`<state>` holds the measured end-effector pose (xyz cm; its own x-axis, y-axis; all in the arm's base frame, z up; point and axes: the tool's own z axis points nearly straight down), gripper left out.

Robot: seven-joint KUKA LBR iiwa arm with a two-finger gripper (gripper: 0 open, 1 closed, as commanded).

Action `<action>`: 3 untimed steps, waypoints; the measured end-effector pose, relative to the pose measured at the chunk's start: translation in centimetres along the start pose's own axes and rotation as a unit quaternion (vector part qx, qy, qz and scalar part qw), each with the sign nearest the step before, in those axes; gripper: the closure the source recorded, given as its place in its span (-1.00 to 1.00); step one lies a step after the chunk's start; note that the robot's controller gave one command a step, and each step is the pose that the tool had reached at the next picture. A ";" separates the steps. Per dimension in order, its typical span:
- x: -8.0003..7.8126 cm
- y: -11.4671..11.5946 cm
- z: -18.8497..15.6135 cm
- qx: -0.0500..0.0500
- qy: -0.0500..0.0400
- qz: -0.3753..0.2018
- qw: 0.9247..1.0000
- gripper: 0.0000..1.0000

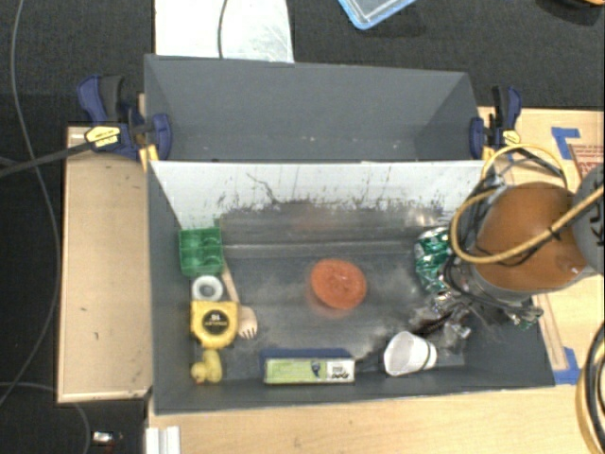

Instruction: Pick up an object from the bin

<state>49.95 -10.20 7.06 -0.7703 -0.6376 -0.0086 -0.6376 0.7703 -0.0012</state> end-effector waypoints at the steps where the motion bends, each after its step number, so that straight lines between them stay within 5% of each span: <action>1: 0.0 0.0 0.0 0.000 0.000 -0.001 1.000 1.00; 2: 0.0 0.0 0.0 0.000 0.000 -0.001 1.000 1.00; 3: -1.4 0.4 -18.5 0.003 -0.003 0.017 1.000 1.00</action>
Offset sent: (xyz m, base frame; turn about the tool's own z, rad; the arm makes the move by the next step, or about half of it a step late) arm 0.0000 0.0000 0.0000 0.0000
